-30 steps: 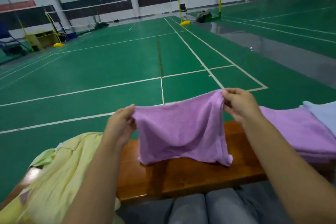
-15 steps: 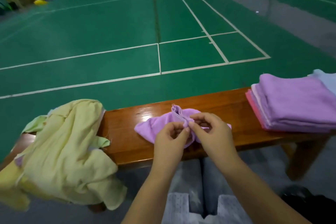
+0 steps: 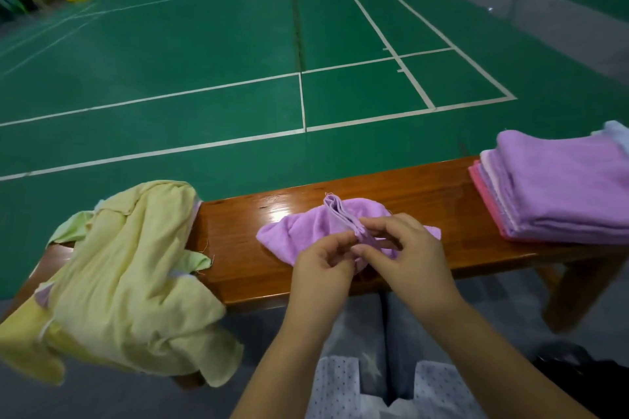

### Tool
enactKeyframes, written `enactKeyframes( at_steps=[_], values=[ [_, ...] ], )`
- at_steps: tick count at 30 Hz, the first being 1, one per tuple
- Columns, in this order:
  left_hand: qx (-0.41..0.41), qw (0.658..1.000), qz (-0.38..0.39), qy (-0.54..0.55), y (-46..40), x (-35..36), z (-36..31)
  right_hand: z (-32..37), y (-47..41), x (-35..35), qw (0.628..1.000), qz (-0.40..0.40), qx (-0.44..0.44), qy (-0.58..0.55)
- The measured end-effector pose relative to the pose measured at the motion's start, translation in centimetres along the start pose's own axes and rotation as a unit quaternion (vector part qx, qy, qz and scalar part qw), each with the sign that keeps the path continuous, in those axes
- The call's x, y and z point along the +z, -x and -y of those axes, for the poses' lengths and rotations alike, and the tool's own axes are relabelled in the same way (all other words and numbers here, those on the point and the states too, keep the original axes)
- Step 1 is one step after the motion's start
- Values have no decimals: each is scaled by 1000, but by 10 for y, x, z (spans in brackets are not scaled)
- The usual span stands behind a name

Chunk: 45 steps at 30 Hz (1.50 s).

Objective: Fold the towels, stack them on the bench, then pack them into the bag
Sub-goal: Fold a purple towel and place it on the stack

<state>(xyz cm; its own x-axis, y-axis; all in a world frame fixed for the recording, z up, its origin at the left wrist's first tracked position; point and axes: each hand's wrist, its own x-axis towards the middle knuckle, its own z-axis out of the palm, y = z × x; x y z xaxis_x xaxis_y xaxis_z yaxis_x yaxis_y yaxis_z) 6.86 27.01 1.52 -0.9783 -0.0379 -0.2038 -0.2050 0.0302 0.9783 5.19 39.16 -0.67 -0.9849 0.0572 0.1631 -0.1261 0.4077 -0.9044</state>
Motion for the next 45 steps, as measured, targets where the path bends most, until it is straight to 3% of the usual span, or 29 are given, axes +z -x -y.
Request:
enactKeyframes(
  at_steps=[6,8,10,13,16,18,22,24,28,31,33,35,39,45],
  values=[
    [-22,996,87,-10,1,-10,-5,-7,-5,-14,999,30,-35,17],
    [-11,994,81,-72,-9,-23,-3,-11,-6,-21,997,66,-29,-13],
    [52,977,17,-207,-32,-39,3,-15,-5,-24,995,90,-25,-39],
    [145,896,-13,-419,-76,-53,10,-19,-2,-24,991,122,-15,-59],
    [187,812,95,-544,-111,-48,12,-21,1,-24,988,141,-21,-54],
    [230,748,147,-606,-128,-39,13,-21,2,-25,987,147,-29,-57],
    [299,684,200,-635,-152,-33,7,-26,1,-32,987,143,-34,-59],
    [309,703,199,-609,-159,-39,1,-30,-2,-40,991,119,-42,-50],
    [260,800,160,-517,-157,-55,-25,-28,-24,-61,997,69,-39,-1],
    [214,895,127,-370,-150,-68,-57,-12,-54,-76,999,35,-39,-3],
    [218,931,112,-272,-142,-72,-83,8,-73,-84,998,19,-61,-16],
    [257,944,89,-189,-131,-71,-113,34,-88,-94,995,6,-96,-38],
    [346,935,41,-69,-106,-69,-160,88,-101,-114,979,-25,-182,-89],
    [344,933,5,-101,-91,-69,-167,115,-111,-126,980,-13,-193,-37]
  ],
)
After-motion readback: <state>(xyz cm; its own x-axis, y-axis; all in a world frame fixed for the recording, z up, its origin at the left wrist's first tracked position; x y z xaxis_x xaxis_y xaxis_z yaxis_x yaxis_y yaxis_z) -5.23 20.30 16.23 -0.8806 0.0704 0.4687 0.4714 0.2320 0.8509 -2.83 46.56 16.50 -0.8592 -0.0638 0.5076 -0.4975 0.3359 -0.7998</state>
